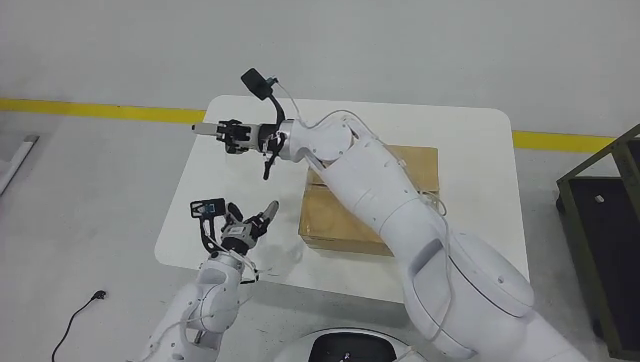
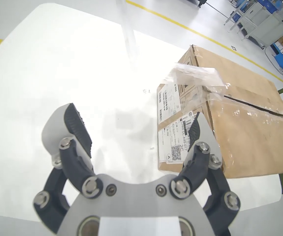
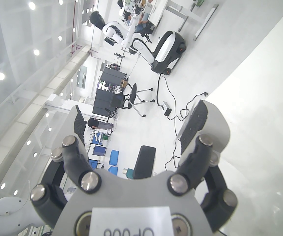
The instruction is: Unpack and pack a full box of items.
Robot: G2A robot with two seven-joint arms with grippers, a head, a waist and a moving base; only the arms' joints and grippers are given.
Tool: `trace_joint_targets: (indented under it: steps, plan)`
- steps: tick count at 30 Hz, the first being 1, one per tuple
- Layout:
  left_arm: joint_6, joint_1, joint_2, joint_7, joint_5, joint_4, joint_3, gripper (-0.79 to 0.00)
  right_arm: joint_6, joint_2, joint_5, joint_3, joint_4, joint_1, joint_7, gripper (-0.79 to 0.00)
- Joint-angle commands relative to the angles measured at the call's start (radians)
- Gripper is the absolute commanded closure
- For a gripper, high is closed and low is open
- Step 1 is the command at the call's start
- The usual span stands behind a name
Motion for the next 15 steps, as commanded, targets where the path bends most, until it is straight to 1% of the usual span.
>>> trace_joint_targets:
  steps: [1, 5, 9, 11, 13, 15]
  plan:
    - [0.021, -0.022, -0.006, -0.006, -0.030, 0.011, 0.012, -0.785, 0.000, 0.001, -0.005, 0.005, 0.000, 0.001, 0.000, -0.785]
    - [0.027, -0.046, -0.012, 0.005, -0.048, 0.018, 0.027, -0.785, -0.001, 0.002, -0.015, 0.014, 0.002, 0.000, 0.003, -0.785]
    - [0.043, -0.065, -0.018, 0.019, -0.079, 0.021, 0.023, -0.785, 0.001, 0.003, -0.023, 0.024, -0.001, -0.003, 0.005, -0.785]
    - [0.052, -0.078, -0.020, 0.024, -0.077, 0.023, 0.023, -0.785, 0.001, 0.004, -0.027, 0.028, -0.002, -0.005, 0.007, -0.770]
    - [0.058, -0.088, -0.024, 0.017, -0.104, 0.030, 0.024, -0.785, 0.001, 0.004, -0.032, 0.032, -0.004, -0.006, 0.007, -0.782]
    - [0.067, -0.100, -0.026, 0.012, -0.120, 0.039, 0.019, -0.785, 0.001, 0.003, -0.035, 0.036, -0.005, -0.008, 0.009, -0.770]
